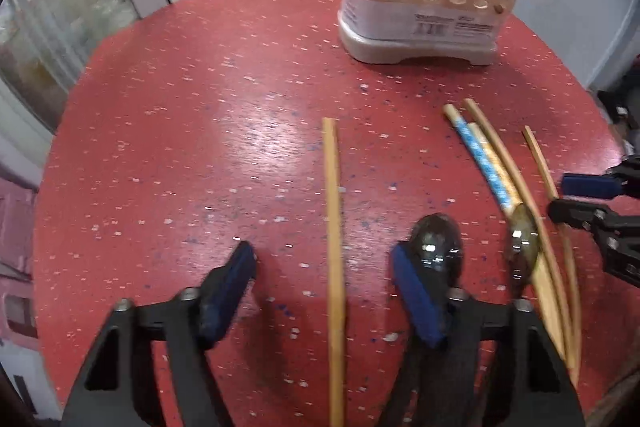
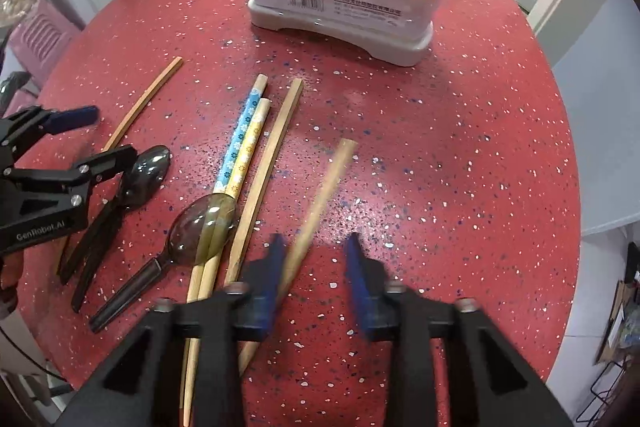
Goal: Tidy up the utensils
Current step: 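Grasp a wooden chopstick with the right tool while the left tool grasps another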
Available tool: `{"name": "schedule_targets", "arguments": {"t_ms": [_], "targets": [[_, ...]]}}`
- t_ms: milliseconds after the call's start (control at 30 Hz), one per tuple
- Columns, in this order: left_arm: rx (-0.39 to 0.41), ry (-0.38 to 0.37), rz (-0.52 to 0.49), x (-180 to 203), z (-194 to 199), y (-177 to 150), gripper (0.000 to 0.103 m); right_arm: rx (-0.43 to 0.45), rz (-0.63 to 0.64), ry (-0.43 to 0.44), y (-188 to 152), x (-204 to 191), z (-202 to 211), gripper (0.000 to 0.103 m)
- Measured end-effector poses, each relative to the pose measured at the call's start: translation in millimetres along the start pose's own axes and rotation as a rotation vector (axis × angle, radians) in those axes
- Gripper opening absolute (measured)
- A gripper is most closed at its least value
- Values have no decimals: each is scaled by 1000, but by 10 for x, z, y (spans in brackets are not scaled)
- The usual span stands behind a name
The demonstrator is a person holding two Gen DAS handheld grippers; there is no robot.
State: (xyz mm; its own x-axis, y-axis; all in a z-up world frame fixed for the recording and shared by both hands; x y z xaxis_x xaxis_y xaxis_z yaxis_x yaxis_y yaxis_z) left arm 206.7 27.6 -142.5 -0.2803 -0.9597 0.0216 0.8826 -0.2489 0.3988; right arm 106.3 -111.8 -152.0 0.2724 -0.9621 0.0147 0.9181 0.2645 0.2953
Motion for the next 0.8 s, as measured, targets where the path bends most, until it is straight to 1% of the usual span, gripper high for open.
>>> {"name": "schedule_targets", "arguments": {"t_ms": [33,67,100,133,167,233,300,367,600,733,800], "targets": [[-6,-23,-7,36,20,-6,71,1,1,10,10,-14,0,14],[-2,-26,-25,67,39,-6,63,2,1,13,8,-25,5,13],[-1,-42,-38,110,59,-11,46,6,2,22,10,-39,14,10],[3,-34,-45,128,66,-10,33,12,4,21,-3,-13,9,8],[8,-18,-53,144,79,-19,33,17,4,27,-53,41,13,7],[23,-1,-50,170,103,-40,33,25,-20,94,-76,36,25,7],[39,2,-35,208,119,-76,33,39,-30,117,-118,64,54,7],[71,3,-8,212,186,-106,33,59,-32,137,-129,79,80,7],[183,4,91,148,502,-136,33,167,-38,202,-246,181,343,7],[240,-5,122,122,713,-135,33,229,-61,252,-296,286,496,7],[261,-8,129,135,798,-131,33,259,-73,281,-281,270,582,7]]}}
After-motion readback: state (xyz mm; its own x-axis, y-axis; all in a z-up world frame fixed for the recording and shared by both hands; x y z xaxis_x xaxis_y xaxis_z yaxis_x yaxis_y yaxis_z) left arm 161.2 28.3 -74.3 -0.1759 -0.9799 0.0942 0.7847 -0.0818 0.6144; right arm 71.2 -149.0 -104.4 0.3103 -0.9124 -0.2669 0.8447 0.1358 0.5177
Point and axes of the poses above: each gripper's, at about its wrist camera, not at the fingertips, and z roughly against the way its jaws point, x to its right, y to its top, the point moved 9 cm from there along -z, roughly the way its jaws point, and after that the axes turned 4 degrees about z, right-handed, at the moved point
